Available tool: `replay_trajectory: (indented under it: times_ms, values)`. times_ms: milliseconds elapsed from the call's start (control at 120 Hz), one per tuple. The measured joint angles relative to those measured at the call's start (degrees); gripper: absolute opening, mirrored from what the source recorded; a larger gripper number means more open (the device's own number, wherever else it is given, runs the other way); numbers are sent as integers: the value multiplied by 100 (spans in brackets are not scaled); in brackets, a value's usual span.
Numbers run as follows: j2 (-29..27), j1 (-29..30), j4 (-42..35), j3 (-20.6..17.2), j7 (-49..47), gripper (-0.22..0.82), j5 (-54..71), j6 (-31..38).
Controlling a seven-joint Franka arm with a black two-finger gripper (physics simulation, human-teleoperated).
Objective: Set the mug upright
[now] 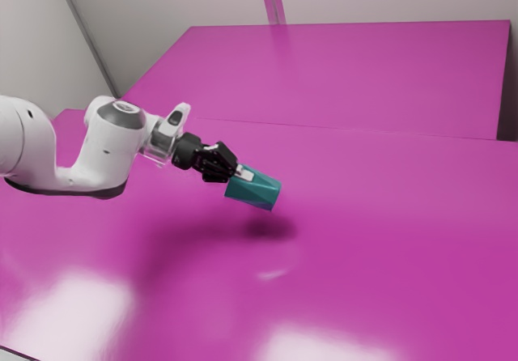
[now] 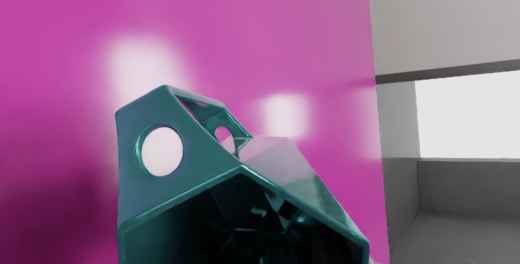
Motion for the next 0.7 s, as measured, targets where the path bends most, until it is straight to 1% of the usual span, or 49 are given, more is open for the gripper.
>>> replay_trajectory:
  times_ms: [67, 117, 258, 400, 525, 700]
  values:
    - [-128, 22, 469, 0, -200, -17, 1062, -14]
    - [-167, 51, 648, -1, -371, -17, 1863, -76]
    - [-161, 111, 895, 14, -956, -18, 4055, -276]
    - [-30, 140, 965, 16, -1645, -18, 5606, -137]
    - [165, 149, 710, 22, -2248, -18, 6346, 233]
    - [428, 189, 539, 26, -2921, -18, 6628, 733]
